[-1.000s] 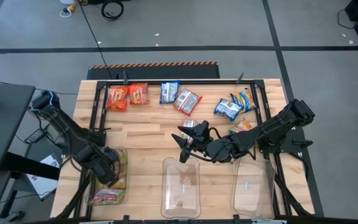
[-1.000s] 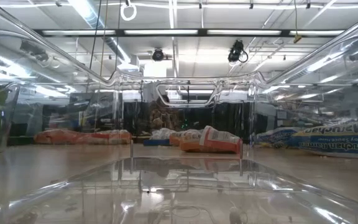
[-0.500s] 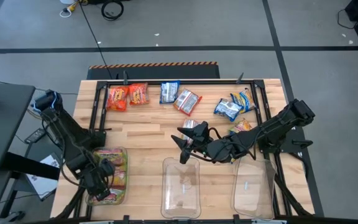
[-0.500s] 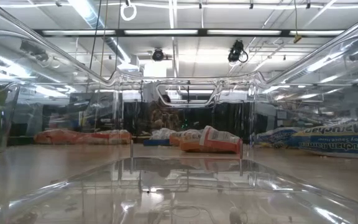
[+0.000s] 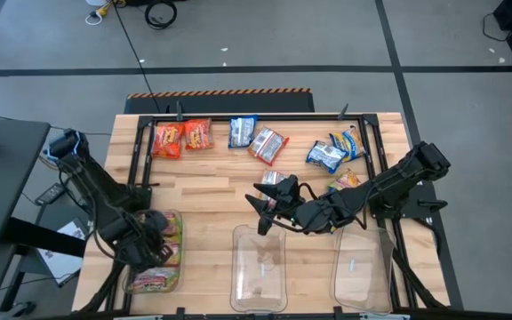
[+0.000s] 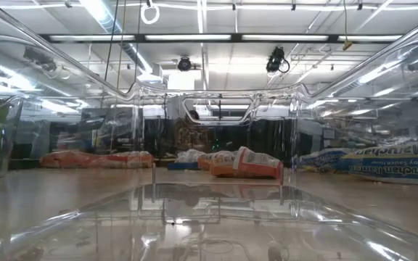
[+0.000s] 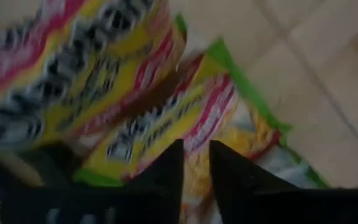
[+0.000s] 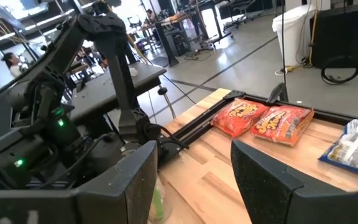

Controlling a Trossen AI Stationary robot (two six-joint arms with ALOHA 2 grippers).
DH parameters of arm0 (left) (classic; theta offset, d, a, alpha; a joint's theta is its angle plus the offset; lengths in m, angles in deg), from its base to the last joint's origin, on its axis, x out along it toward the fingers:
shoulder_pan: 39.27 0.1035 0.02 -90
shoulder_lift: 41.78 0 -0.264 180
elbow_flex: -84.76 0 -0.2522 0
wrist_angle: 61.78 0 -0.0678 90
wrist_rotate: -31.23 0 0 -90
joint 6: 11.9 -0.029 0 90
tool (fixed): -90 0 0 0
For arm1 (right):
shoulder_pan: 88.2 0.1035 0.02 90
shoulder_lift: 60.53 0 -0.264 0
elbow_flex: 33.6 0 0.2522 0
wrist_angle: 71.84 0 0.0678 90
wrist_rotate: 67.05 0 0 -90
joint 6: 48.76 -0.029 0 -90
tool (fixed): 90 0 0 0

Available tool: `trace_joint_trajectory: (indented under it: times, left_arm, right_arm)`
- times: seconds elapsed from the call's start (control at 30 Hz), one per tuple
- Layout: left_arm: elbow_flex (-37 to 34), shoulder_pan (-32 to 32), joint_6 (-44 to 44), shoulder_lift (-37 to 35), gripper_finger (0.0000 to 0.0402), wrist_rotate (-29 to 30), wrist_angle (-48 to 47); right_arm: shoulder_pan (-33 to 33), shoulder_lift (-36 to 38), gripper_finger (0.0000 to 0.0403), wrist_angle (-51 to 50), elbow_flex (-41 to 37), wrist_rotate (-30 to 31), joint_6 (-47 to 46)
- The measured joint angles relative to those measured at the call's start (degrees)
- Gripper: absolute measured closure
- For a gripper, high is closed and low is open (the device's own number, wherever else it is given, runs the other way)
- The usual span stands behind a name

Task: Sort Maruchan noodles
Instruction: Adjust the middle green noodle packs in the left transparent bin

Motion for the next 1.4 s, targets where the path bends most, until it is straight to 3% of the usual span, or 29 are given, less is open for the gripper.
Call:
trace_joint_trajectory:
  times: [0.1, 0.23, 0.57, 0.8, 1.0, 1.2, 1.4]
  left_arm:
    - [-0.3, 0.6, -7.4, 0.4, 0.0267, 5.0, 2.3]
    - [-0.3, 1.9, -16.9, 2.9, 0.0237, 5.8, 2.5]
    - [-0.4, 4.6, -42.2, 10.2, 0.0233, 1.7, 1.4]
    - [-4.4, 6.3, -51.1, 11.6, 0.0234, -2.9, 5.2]
    - [-4.9, 6.3, -51.9, 11.5, 0.0278, -4.1, 4.7]
    - [-4.9, 6.3, -49.9, 11.3, 0.0384, -6.8, 4.5]
    - [-2.1, 5.7, -50.4, 11.2, 0.0396, -11.2, 4.0]
  right_arm:
    - [-0.1, 0.0, 0.0192, 0.0, 0.0, 0.0, 0.5]
    - [-0.2, 0.0, 0.0192, 0.0, 0.0, 0.0, 0.7]
    - [-0.2, 0.0, 0.0192, 0.1, 0.0, -1.6, 0.4]
    - [-0.2, 0.0, 0.0192, 0.1, 0.0, -1.6, -0.2]
    - [0.0, 0.0, 0.0192, 0.2, 0.0, -1.6, -0.2]
    - [0.0, 0.0, 0.0192, 0.2, 0.0, -1.6, -0.2]
    - [0.0, 0.0, 0.0192, 0.2, 0.0, -1.6, 0.2]
